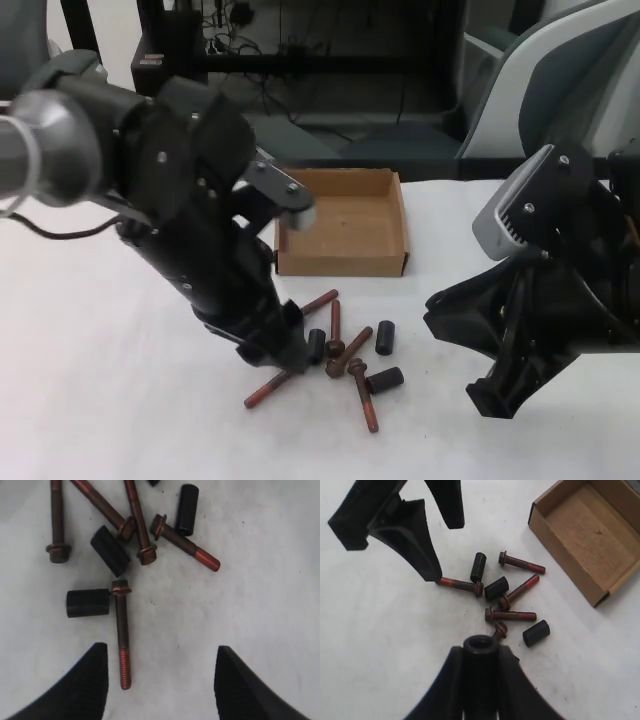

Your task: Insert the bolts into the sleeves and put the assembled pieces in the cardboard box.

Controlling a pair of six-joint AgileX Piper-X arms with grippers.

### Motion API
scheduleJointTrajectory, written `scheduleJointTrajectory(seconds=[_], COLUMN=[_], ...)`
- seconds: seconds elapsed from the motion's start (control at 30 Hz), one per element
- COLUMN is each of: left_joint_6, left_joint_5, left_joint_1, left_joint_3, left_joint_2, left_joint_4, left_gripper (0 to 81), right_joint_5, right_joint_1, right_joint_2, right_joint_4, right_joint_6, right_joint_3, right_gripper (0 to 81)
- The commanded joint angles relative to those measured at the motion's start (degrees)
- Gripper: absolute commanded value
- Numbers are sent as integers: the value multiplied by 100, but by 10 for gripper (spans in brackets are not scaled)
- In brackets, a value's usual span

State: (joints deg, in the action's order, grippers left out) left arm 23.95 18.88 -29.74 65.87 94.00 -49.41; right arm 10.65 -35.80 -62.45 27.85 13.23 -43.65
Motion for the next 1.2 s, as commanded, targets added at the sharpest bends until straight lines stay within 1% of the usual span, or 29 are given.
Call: scheduleJointTrajectory(seconds=[0.0,0.13,0.23,0.6,0.9,1.17], left_joint_6=[-40,-113,-199,-159,-42,-42], left_joint_5=[-212,-490,-562,-560,-560,-560], left_joint_1=[-123,-167,-167,-173,-173,-173], left_joint_3=[64,64,64,64,69,69], left_joint_2=[123,335,456,553,860,1131], left_joint_4=[-228,-434,-476,157,218,592], left_gripper=[623,623,623,623,623,623], right_joint_5=[82,82,82,82,82,82], right_joint_1=[10,10,10,10,10,10], right_joint_2=[71,71,71,71,71,71], right_joint_4=[-66,-66,-66,-66,-66,-66], right_joint_6=[0,0,0,0,0,0], right_joint_3=[-13,-13,-13,-13,-13,-13], right_gripper=[6,6,6,6,6,6])
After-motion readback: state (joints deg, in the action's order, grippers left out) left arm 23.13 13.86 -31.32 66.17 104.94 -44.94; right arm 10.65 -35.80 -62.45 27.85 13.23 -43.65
